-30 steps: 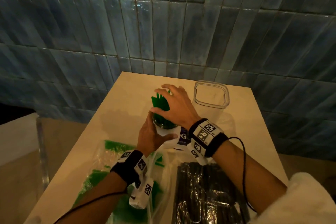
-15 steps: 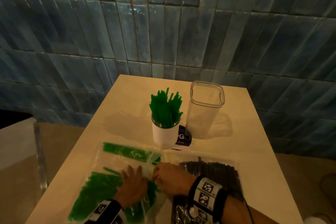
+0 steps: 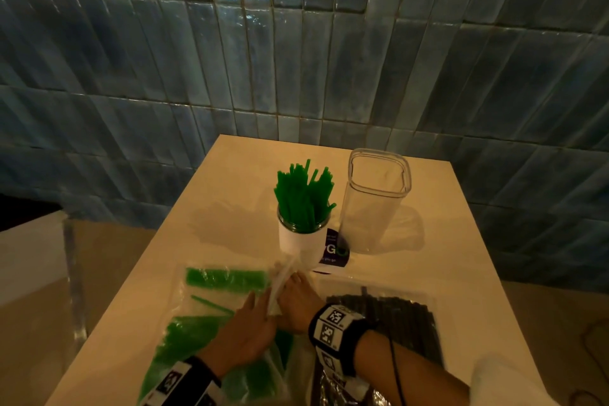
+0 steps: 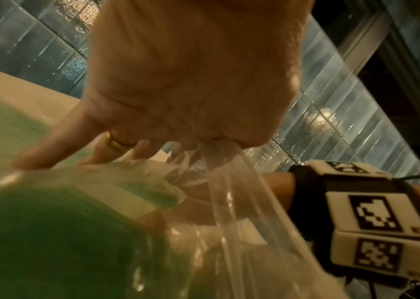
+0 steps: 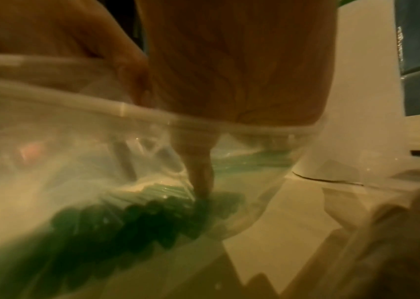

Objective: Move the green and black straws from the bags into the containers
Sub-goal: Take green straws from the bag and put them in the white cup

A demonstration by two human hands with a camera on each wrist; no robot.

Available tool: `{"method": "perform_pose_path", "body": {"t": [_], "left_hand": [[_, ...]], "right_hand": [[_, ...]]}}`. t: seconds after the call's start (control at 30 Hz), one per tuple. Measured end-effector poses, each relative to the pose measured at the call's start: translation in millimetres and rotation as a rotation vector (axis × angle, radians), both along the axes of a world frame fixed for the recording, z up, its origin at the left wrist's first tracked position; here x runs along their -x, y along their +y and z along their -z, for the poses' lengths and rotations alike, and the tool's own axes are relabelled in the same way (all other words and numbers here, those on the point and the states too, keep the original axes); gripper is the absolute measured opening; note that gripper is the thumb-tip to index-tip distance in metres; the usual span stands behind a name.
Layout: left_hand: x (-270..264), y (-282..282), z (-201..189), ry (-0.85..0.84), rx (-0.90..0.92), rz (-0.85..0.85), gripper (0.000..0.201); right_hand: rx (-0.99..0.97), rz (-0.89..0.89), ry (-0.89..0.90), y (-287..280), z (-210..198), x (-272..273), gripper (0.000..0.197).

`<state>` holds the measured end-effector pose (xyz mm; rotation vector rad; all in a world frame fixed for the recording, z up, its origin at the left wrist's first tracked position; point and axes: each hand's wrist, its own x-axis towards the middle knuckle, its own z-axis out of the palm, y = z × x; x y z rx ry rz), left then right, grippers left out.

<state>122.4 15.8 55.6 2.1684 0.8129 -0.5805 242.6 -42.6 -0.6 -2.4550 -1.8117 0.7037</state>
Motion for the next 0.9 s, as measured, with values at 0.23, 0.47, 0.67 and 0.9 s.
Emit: {"method": "perform_pose_path", "body": {"t": [0.23,0.47,0.67,0.9], "left_hand": [[-3,-1,-6,-0.006,0.064,0.025,0.057],[-1,-1,5,0.003,0.015,0.008,0.056],[0,1,9,-0.022,0.003,-0.020,0.055],[5,7,29,-0.035,-0.026,-0.017,0.054]], "right_hand": [[0.066,0.177,0.324,-1,-7,4,0.033],[0.187,0.115,0.264,1,-12,10,0.033],[0.304,0.124,0.228,3,-10,10,0.039],[0.374,0.065,0.112,-3,-13,17,0.046]]}}
